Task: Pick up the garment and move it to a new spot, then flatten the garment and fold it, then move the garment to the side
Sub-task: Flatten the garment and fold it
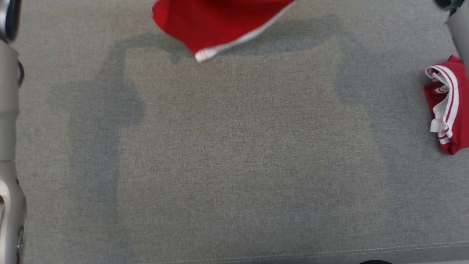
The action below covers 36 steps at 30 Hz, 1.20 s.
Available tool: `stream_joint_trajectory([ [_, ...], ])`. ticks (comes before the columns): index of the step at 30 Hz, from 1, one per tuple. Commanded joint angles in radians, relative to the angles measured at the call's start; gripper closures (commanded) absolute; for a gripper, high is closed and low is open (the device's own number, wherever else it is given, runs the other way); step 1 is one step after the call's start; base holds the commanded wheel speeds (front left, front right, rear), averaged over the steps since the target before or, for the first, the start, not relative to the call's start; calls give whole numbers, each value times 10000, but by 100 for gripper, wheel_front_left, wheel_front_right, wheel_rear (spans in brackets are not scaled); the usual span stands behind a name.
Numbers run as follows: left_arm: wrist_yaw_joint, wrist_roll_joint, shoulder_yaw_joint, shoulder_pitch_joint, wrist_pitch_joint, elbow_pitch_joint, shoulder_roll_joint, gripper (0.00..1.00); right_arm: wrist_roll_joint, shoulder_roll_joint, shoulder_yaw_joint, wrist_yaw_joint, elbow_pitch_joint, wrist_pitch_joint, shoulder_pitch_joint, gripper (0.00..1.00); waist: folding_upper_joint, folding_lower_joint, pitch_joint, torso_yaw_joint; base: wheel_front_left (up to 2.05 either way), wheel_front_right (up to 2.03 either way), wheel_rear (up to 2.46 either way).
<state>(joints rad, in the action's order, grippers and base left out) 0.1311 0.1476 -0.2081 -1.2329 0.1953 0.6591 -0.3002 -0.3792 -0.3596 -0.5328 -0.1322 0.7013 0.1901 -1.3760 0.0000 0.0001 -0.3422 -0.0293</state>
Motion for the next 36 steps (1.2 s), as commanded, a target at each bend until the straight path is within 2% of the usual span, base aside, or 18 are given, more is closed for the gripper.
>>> stream_joint_trajectory([
  [1,-142,-210,-21,-709,115,251,-240,100,380,-136,246,35,451,173,-612,100,0,-1,-1341,-350,0,0,0],
  [6,-310,-601,-282,-2262,466,859,-87,100,1236,-97,1061,40,1413,620,-1794,100,0,-1,-1650,-666,0,0,0],
  [9,-353,-462,-255,-2433,605,1182,112,100,1389,26,1161,40,1756,711,-1598,100,0,-1,-1930,-740,0,0,0],
  [12,-278,-376,-338,-2039,664,1414,235,100,1356,139,841,38,1897,725,-1158,100,0,-1,-2125,-738,0,0,0],
  [16,-227,-31,-207,-826,691,1495,466,100,873,217,103,37,1562,750,-73,100,0,-1,-2392,-636,0,0,0],
  [20,-241,341,73,1320,692,1377,780,100,-18,81,-686,29,723,751,1767,100,0,-1,-2209,-496,0,0,0],
  [28,-214,871,875,5420,686,1195,1370,100,-2191,-627,-2027,29,-670,725,5673,100,0,-1,-878,-272,0,0,0],
  [36,-154,889,1429,8236,644,1207,1894,100,-2991,-682,-2044,32,-982,715,8366,100,0,-1,772,-194,0,0,0],
])
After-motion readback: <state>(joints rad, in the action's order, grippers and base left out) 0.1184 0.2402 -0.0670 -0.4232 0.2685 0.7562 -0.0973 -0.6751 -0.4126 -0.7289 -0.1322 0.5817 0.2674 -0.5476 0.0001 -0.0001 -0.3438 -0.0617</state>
